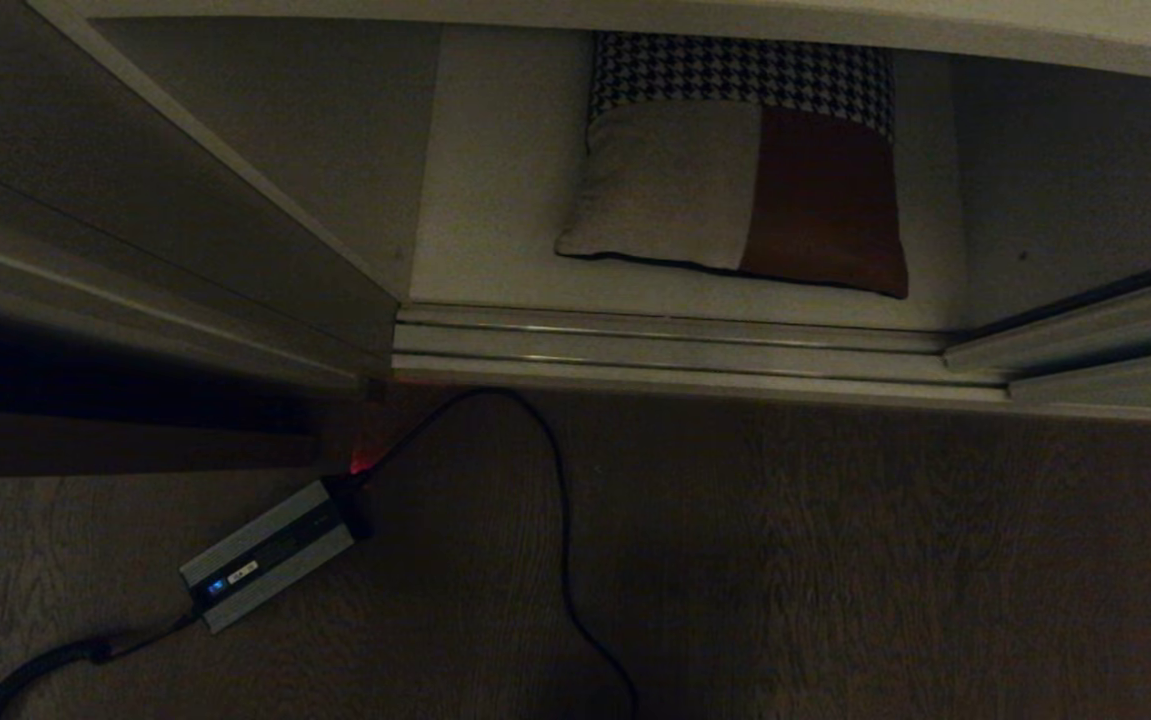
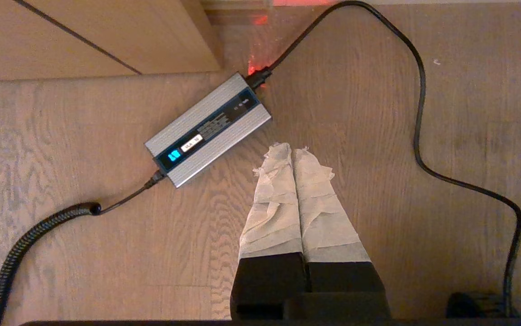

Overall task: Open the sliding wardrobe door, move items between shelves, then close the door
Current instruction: Close the door

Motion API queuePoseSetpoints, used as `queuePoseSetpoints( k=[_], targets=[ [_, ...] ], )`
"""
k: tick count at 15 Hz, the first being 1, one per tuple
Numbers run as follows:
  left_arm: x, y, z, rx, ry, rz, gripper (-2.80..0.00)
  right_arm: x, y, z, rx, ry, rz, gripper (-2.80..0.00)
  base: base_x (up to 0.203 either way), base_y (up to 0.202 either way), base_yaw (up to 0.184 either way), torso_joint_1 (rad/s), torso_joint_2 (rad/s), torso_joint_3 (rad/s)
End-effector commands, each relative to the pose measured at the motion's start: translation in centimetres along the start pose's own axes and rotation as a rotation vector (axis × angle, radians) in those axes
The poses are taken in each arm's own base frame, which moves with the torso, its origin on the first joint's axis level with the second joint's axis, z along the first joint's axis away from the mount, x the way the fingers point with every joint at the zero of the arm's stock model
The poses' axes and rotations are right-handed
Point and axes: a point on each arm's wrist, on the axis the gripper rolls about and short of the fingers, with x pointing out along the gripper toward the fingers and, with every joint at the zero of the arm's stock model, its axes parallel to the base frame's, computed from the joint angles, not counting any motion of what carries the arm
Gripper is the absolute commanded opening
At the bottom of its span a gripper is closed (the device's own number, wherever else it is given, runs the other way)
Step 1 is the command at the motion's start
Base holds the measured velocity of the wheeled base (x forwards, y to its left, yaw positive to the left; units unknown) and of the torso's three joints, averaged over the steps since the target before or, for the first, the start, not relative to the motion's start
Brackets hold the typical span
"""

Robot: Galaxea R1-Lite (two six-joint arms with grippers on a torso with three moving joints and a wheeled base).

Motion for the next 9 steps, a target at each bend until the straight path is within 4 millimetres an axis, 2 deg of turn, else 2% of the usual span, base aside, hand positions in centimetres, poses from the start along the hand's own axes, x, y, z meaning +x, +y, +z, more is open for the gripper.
queuePoseSetpoints(
  k=[1,3,5,7,9],
  targets=[
    [0.0,0.0,0.0,0.0,0.003,-0.002,-2.8,-0.2,-0.9,-0.2,-0.062,-0.012,-0.025,-2.8,0.0,0.0,0.0,0.0,0.0,0.0],
    [0.0,0.0,0.0,0.0,0.003,-0.001,-2.8,-0.6,-3.1,-1.9,-0.249,-0.048,-0.244,-2.8,0.0,0.0,0.0,0.0,0.0,0.0],
    [0.0,0.0,0.0,0.0,0.003,-0.002,-2.8,-0.7,-6.4,-5.0,-0.437,0.029,-0.51,-2.8,0.0,0.0,0.0,0.0,0.0,0.0],
    [0.0,0.0,0.0,0.0,0.003,-0.001,-2.8,-0.9,-8.5,-7.4,-0.525,0.059,-0.609,-2.8,0.0,0.0,0.0,0.0,0.0,0.0],
    [0.0,0.0,0.0,0.0,0.003,-0.001,-2.8,-1.0,-9.5,-8.7,-0.614,0.032,-0.594,-2.8,0.0,0.0,0.0,0.0,0.0,0.0]
  ],
)
